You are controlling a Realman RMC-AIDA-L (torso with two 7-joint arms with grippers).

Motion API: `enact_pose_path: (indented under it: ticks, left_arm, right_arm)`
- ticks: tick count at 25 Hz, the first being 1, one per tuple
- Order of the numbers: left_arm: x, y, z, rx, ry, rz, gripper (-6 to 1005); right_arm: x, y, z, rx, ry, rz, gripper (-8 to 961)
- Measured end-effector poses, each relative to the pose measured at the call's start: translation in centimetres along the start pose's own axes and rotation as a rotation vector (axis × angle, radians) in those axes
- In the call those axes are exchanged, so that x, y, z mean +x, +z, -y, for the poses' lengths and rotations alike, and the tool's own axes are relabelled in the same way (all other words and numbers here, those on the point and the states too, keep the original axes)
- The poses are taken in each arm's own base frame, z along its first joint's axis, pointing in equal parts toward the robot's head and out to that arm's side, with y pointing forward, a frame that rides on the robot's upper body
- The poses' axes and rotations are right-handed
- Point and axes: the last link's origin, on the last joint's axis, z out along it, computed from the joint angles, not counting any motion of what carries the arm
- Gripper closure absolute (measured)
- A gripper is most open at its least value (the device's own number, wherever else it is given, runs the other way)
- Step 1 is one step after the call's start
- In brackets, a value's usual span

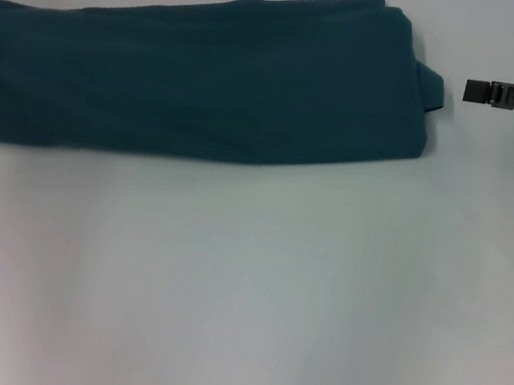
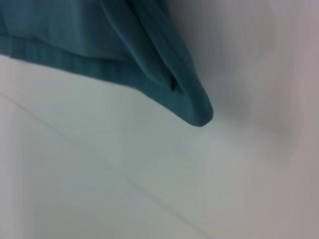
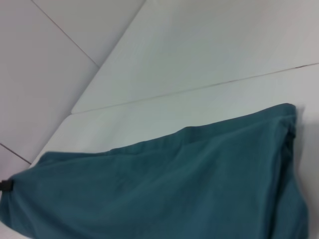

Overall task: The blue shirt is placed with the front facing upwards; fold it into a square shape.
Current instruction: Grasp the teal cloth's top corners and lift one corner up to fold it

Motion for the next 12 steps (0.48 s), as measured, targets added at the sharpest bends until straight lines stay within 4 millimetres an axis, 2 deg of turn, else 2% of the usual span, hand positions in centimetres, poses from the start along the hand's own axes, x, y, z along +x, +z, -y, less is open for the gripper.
enact_pose_path:
  ticks: [6, 12]
  left_arm:
    - [1.3, -0.2, -0.9, 0.006, 0.040, -0.008, 982]
    - [0.9, 0.4, -1.8, -0.022, 0.038, 0.027, 983]
  right_arm:
    - [0.2, 0.0, 0.1, 0.004, 0.002, -0.003, 79]
    - [0.6, 0.0, 0.2, 0.012, 0.004, -0.021, 80]
